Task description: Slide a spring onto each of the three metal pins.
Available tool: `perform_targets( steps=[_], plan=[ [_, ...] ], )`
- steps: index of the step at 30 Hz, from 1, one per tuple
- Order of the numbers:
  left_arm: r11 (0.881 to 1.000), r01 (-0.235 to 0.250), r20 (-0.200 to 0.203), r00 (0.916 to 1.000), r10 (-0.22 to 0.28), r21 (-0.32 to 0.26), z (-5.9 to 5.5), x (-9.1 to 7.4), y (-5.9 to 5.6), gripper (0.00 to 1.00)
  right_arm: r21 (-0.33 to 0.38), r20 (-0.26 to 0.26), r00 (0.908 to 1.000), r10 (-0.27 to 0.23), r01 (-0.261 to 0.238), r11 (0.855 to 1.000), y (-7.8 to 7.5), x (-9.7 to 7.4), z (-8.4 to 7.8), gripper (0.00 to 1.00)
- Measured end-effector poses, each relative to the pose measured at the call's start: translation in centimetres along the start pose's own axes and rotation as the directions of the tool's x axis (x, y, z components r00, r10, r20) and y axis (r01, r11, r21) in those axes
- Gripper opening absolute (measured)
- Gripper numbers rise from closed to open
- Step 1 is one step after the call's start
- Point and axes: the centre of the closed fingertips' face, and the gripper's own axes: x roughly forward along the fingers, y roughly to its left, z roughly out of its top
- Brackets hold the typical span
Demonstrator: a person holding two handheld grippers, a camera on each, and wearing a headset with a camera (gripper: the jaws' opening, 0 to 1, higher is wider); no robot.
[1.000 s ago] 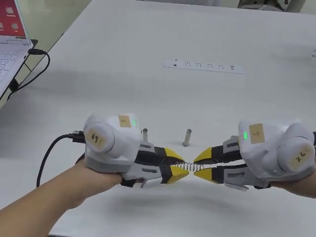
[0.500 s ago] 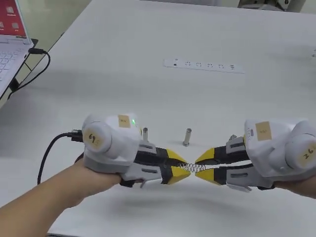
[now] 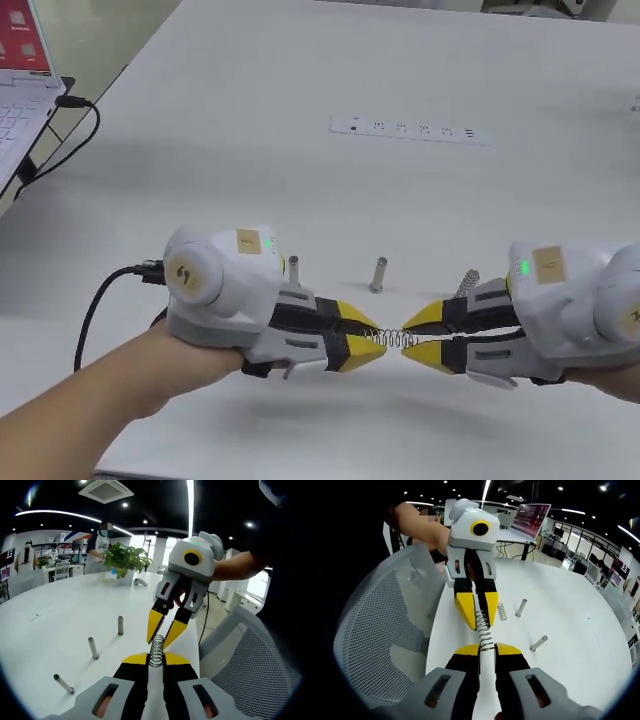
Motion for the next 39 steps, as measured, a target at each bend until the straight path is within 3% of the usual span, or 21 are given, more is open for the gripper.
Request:
perform_targets(
  steps=[12,18,26,39],
  plan=[
    [1.000,0.007,-0.019,0.9998,-0.008,-0.011,-0.9,-0.1,-0.1,0.02,-0.113,-0.016,0.9997,0.021,-0.023,0.993,0.5,-0.6,1.4,0.07],
    [1.000,0.009,-0.033,0.9994,-0.009,-0.006,-1.3,-0.1,-0.1,0.02,-0.126,0.024,0.9987,0.044,-0.041,0.991,0.8,-0.8,2.7,0.07],
    [1.000,0.015,-0.038,0.9992,-0.014,0.007,-1.4,0.2,-0.5,0.02,-0.045,0.142,0.9881,0.060,-0.054,0.998,1.1,-0.6,5.4,0.07],
    [0.999,0.019,-0.043,0.9989,-0.018,0.034,-1.0,0.3,-0.7,0.02,-0.071,0.190,0.9815,0.025,-0.012,0.997,1.3,0.0,6.7,0.07]
  ],
)
